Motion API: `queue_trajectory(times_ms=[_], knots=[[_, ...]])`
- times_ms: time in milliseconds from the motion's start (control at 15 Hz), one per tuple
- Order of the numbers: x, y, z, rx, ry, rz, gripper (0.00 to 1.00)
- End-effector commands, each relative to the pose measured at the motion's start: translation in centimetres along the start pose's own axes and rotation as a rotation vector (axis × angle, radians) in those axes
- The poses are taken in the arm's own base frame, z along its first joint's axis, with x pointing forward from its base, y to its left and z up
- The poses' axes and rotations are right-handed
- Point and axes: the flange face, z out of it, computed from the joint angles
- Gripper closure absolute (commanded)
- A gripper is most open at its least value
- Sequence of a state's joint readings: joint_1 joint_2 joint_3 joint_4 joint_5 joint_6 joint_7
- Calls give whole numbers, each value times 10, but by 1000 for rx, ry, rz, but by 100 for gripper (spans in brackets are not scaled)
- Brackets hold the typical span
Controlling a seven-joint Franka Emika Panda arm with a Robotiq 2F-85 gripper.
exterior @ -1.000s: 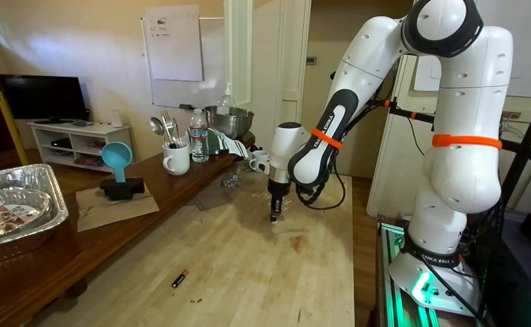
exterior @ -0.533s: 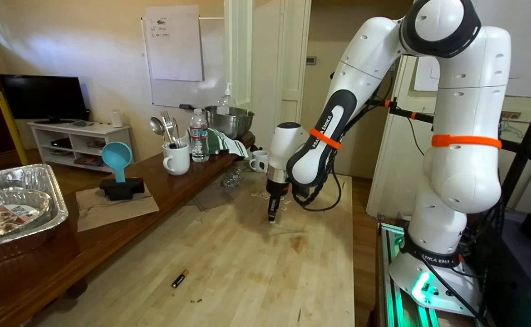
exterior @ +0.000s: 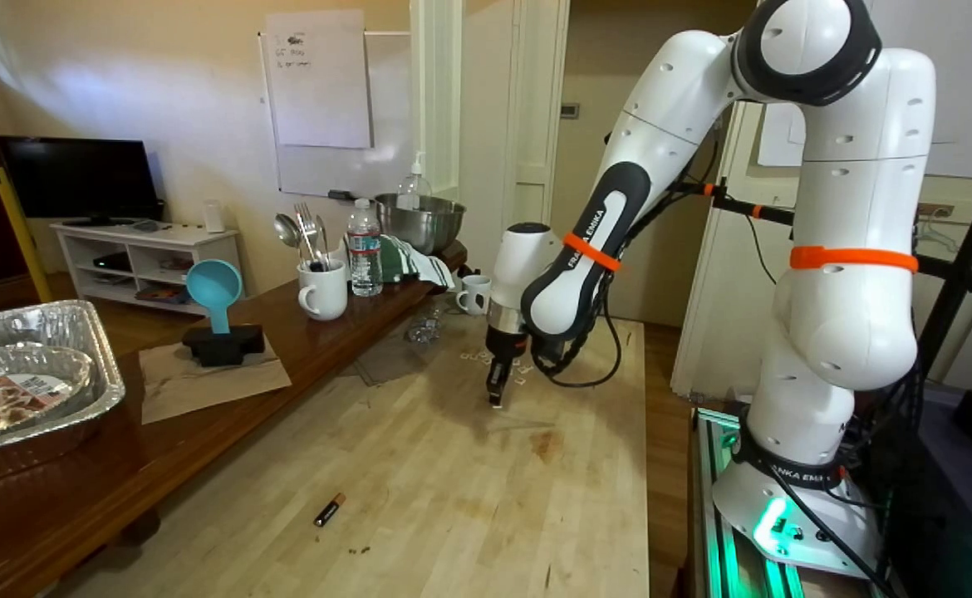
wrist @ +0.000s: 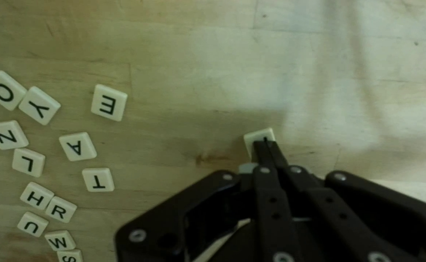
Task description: Spell the word 'Pea' with the tiles.
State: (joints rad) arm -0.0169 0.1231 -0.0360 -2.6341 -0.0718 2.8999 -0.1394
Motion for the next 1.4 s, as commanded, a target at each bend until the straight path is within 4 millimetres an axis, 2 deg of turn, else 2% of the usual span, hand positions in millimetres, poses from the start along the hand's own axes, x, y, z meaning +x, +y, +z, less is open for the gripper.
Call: queue_trajectory(times_ms=[0, 267, 867, 1333], knots=[[2, 2, -10, 5, 13, 27, 100], [0, 8, -17, 8, 12, 50, 100], [-33, 61, -14, -3, -30, 223, 100], [-41, 86, -13, -14, -18, 283, 100]])
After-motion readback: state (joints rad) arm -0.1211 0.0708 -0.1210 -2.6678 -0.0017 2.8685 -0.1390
